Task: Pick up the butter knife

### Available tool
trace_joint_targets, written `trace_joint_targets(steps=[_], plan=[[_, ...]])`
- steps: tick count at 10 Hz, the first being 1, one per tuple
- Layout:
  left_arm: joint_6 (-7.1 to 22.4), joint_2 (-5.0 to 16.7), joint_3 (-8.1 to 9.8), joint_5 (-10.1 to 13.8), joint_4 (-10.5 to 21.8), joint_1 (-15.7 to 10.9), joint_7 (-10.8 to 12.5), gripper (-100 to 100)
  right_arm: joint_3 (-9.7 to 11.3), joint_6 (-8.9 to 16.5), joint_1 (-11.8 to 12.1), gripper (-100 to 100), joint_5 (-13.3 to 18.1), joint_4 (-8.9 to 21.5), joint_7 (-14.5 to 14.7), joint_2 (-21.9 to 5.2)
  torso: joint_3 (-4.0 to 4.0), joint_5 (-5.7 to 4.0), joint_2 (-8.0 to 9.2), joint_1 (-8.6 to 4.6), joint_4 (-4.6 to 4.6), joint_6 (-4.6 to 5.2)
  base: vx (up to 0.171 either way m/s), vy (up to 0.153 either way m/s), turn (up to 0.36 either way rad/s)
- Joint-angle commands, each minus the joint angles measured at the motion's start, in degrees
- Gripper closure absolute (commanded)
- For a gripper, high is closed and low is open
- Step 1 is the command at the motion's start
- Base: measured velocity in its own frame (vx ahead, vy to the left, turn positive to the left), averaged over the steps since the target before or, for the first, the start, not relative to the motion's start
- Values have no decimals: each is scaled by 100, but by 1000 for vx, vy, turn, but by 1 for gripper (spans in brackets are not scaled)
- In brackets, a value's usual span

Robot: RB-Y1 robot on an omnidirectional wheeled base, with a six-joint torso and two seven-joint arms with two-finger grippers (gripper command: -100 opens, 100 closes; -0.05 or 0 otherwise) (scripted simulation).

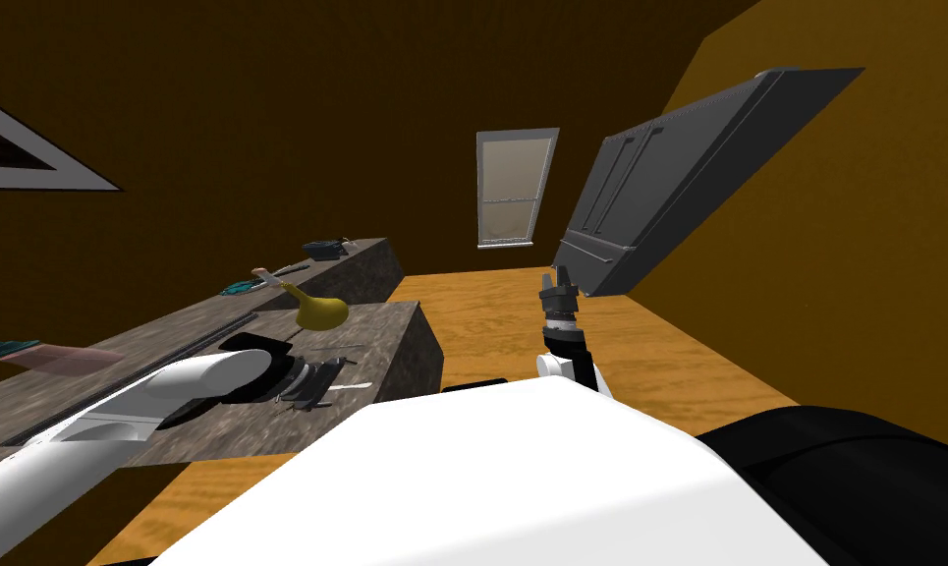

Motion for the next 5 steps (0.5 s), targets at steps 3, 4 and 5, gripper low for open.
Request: trace_joint_targets(steps=[3,4,5], plan=[[-87,-194,-122,29,-159,144,98,-100,0,0,0,0,0,0,0,0,1,0,2,2,1,2,37,108,38],[-90,-200,-118,31,-178,158,117,0,1,0,-1,0,0,0,0,1,4,-5,9,-22,2,4,3,11,-3],[-226,-340,-243,-129,-30,139,41,-100,1,0,-1,0,0,0,0,1,8,-10,14,-40,3,3,-8,-9,-109]])
